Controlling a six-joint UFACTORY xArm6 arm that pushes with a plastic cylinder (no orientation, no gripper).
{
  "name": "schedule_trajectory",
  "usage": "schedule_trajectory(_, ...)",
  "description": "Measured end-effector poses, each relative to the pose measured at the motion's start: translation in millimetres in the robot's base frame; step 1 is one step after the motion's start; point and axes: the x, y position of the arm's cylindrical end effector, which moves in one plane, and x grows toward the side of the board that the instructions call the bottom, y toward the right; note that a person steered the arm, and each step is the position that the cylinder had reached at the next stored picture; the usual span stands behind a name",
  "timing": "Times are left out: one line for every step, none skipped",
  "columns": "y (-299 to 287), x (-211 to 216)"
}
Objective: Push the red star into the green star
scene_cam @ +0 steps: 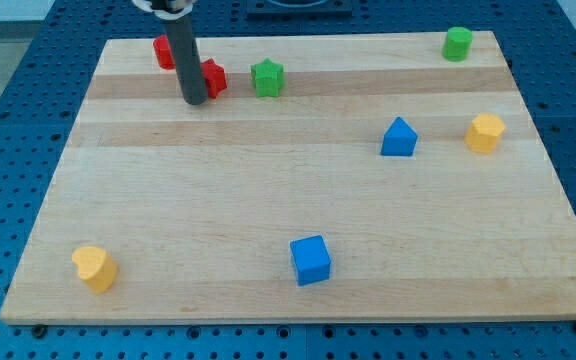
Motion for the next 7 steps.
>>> schedule_trajectory(-30.1,-0.6)
schedule_trajectory(-33.6,-14.0)
schedule_trajectory(-17.8,-24.5)
schedule_trajectory(6.0,-30.2)
schedule_trajectory(27.7,-36.4)
schedule_trajectory(49.9,-44.8)
schedule_trajectory(74.2,-52.4)
